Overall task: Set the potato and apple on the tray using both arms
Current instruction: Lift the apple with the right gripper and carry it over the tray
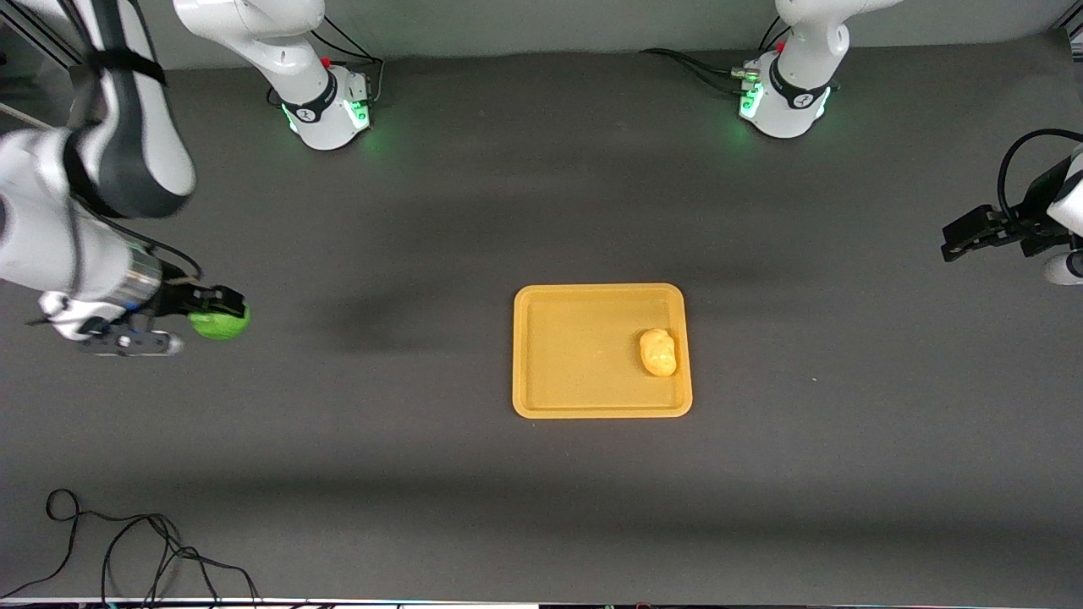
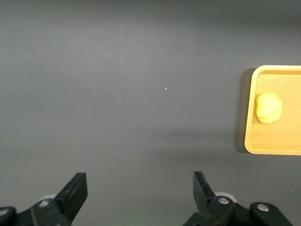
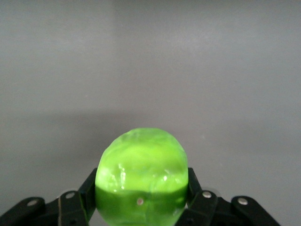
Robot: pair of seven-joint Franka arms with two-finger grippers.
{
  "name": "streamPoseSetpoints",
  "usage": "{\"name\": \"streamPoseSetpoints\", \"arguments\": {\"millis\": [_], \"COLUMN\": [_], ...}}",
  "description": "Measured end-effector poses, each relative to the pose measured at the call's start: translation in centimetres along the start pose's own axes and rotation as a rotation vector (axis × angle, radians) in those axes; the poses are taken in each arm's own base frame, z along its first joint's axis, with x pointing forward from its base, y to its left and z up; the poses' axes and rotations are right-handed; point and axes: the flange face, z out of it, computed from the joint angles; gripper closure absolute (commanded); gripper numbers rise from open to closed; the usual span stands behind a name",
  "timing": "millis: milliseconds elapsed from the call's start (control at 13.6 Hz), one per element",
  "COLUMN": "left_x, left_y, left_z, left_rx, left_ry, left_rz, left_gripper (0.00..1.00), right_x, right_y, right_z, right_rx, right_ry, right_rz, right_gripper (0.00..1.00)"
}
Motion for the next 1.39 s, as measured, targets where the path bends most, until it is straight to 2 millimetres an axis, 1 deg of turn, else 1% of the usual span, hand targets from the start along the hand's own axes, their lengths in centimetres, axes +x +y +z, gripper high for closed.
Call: {"name": "streamPoseSetpoints", "arguments": {"millis": [73,147,220,293,366,440,586,806,953,1026,1099,1173,1246,1319,1393], "left_x": [-0.1,-0.2,-0.3,-0.3,-0.3,-0.3,-0.3,-0.3,-0.3,-0.3,-0.3,-0.3,-0.3,-0.3,-0.3], "left_y": [0.0,0.0,0.0,0.0,0.0,0.0,-0.2,-0.2,-0.2,-0.2,-0.2,-0.2,-0.2,-0.2,-0.2], "left_z": [-0.1,-0.1,-0.1,-0.2,-0.2,-0.1,-0.1,0.0,0.1,0.2,0.2,0.3,0.3,0.3,0.3], "left_rx": [0.001,0.002,0.002,0.002,0.002,0.002,0.001,0.000,-0.001,-0.001,-0.001,-0.002,-0.002,-0.002,-0.002], "left_ry": [0.001,0.001,0.002,0.003,0.004,0.004,0.003,0.002,0.001,0.001,0.000,0.000,0.000,0.000,0.000], "left_rz": [0.000,-0.001,-0.001,-0.001,-0.001,-0.002,-0.005,-0.006,-0.005,-0.005,-0.005,-0.005,-0.006,-0.006,-0.006], "left_gripper": [0.00,0.00,0.00,0.00,0.00,0.00,0.00,0.00,0.00,0.00,0.00,0.00,0.00,0.00,0.00], "right_x": [0.0,0.0,0.2,0.4,0.4,0.2,-0.8,-2.8,-4.5,-5.5,-6.5,-7.1,-7.4,-7.4,-7.2], "right_y": [-0.4,-1.5,-3.7,-7.0,-11.3,-15.9,-25.8,-39.1,-46.8,-50.1,-52.7,-54.7,-55.8,-56.6,-57.3], "right_z": [-3.0,-5.2,-6.6,-7.2,-7.3,-7.0,-5.4,-2.6,-0.1,1.5,3.1,4.7,6.2,7.9,9.9], "right_rx": [0.002,0.010,0.020,0.023,0.024,0.023,0.019,0.028,0.046,0.056,0.068,0.077,0.081,0.079,0.071], "right_ry": [0.006,0.020,0.039,0.054,0.060,0.060,0.057,0.073,0.089,0.099,0.111,0.119,0.124,0.126,0.133], "right_rz": [-0.007,-0.020,-0.033,-0.033,-0.028,-0.017,0.028,0.079,0.092,0.078,0.059,0.042,0.029,0.021,0.012], "right_gripper": [0.61,0.61,0.61,0.61,0.61,0.61,0.61,0.61,0.61,0.61,0.61,0.61,0.61,0.61,0.61]}}
